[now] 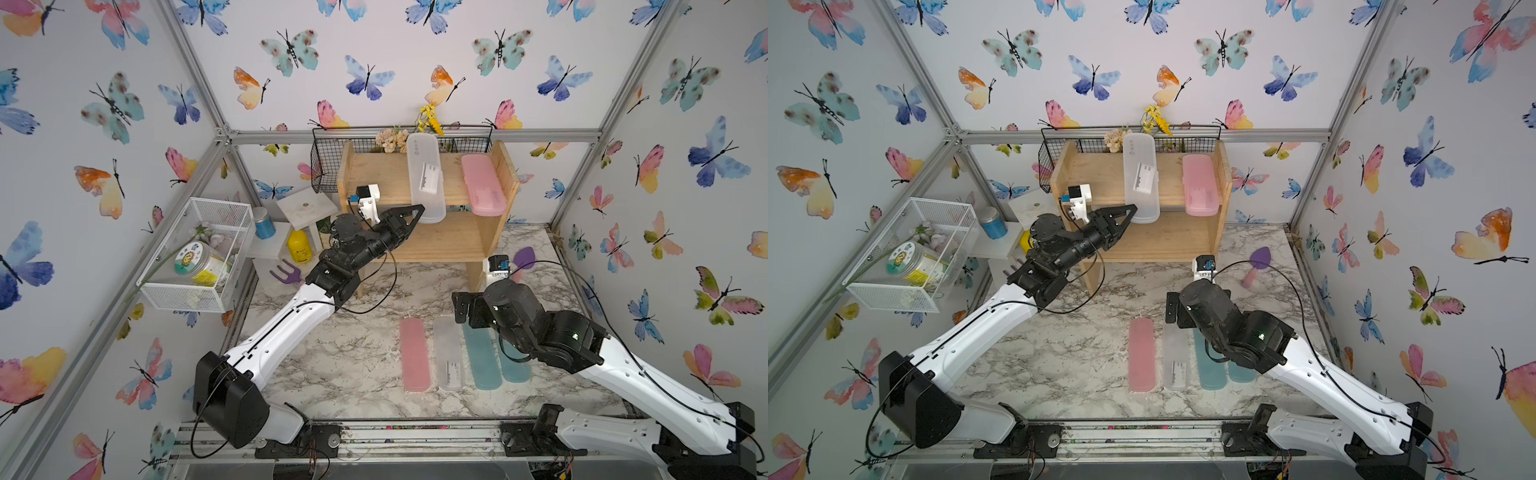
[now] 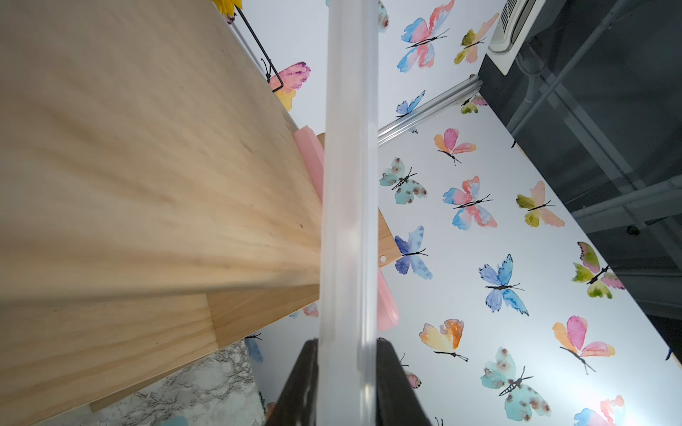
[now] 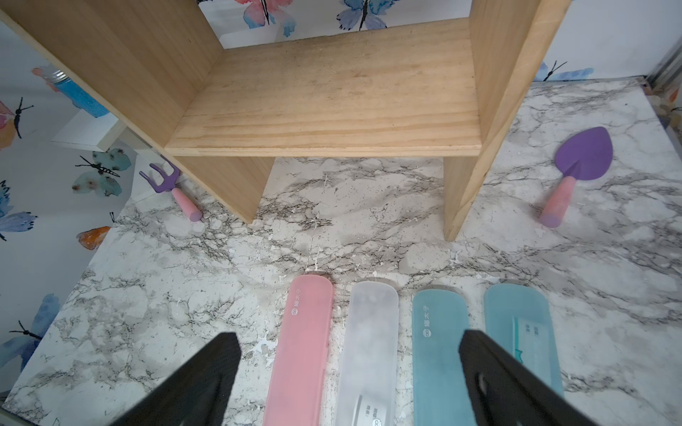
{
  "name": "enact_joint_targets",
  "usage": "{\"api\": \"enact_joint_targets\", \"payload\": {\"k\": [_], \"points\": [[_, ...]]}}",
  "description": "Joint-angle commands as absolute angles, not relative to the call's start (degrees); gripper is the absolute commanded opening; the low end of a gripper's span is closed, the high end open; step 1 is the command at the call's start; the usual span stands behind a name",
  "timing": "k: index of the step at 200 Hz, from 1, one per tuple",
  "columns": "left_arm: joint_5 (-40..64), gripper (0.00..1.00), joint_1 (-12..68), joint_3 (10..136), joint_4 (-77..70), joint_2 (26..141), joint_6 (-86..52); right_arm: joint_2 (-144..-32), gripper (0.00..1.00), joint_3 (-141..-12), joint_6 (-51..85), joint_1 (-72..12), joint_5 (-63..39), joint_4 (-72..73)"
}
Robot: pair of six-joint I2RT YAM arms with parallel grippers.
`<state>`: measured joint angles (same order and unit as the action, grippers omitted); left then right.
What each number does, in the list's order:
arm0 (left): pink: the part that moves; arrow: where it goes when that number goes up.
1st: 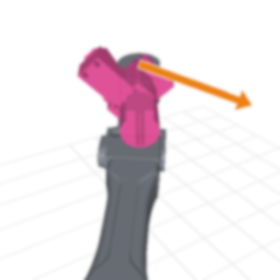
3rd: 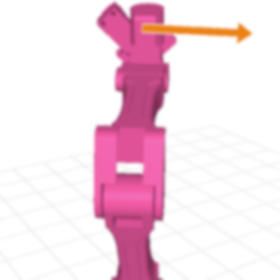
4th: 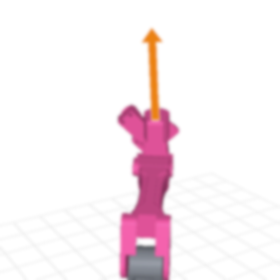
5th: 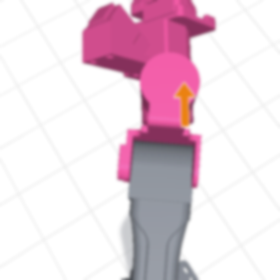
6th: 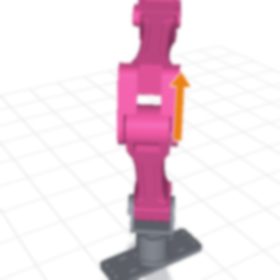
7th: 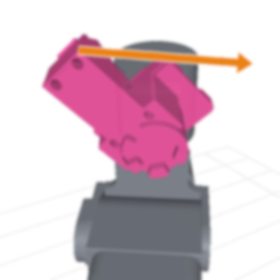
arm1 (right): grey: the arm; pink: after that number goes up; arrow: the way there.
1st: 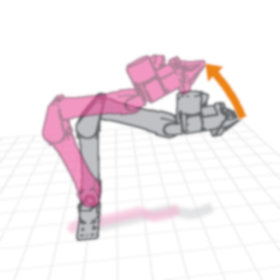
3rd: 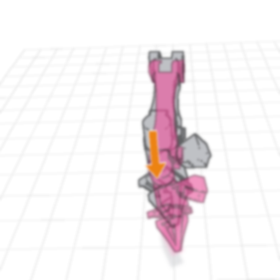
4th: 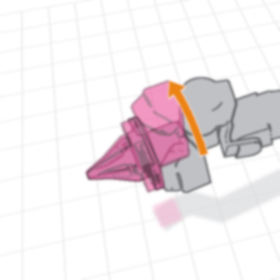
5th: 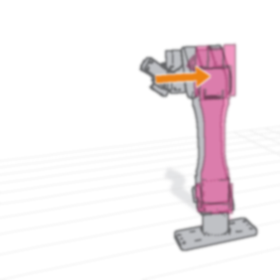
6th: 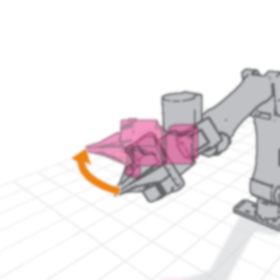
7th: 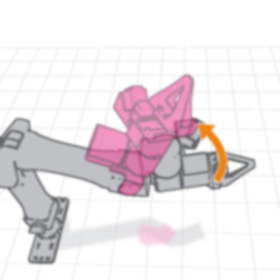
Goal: Remove the pencil cases from the shelf
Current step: Pick up the pencil case from the shelf.
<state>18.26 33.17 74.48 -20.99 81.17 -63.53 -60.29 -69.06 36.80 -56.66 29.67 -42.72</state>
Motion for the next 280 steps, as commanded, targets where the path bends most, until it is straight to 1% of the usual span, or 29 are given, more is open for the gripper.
{"api": "enact_joint_targets", "payload": {"k": [1,14,32,49,56,72,89,113,148,207,280], "points": [[17.24,0.11,33.0,69.9,-16.53,76.54,-54.45,-58.89,0.99,-71.45,34.65,-56.43,27.06,-41.36],[16.28,0.08,33.17,66.17,-16.52,73.3,-50.86,-59.09,0.99,-73.15,33.12,-56.43,24.49,-40.57],[13.84,0.05,33.44,61.64,-13.89,68.79,-46.73,-61.08,0.99,-76.47,29.6,-56.43,18.4,-38.34],[10.85,0.03,34.19,57.58,-10.44,64.87,-42.53,-66.66,0.99,-82.16,28.24,-56.43,13.4,-37.97],[9.34,0.0,34.7,55.45,-9.93,62.92,-41.06,-69.46,0.99,-84.8,27.85,-56.43,11.51,-37.98],[4.17,0.0,36.76,50.84,-8.95,58.05,-37.39,-74.46,0.99,-89.34,26.64,-56.51,7.79,-35.99],[-1.77,0.0,39.22,46.64,-7.84,53.02,-34.37,-77.39,0.99,-91.25,26.29,-56.51,4.36,-31.39],[-5.96,0.0,39.81,42.78,-5.17,46.56,-33.14,-81.1,0.99,-93.92,26.44,-56.51,0.63,-27.71],[-7.19,0.0,39.78,39.96,-3.34,41.2,-32.83,-86.04,0.99,-96.34,27.23,-56.51,-0.48,-25.64],[-5.63,0.0,39.81,38.59,-3.41,40.26,-34.72,-87.8,0.99,-94.75,28.0,-56.51,-1.71,-19.95],[-4.92,0.0,39.8,37.22,-3.71,38.97,-35.73,-92.65,0.99,-96.16,27.13,-56.51,-1.04,-18.16]]}}
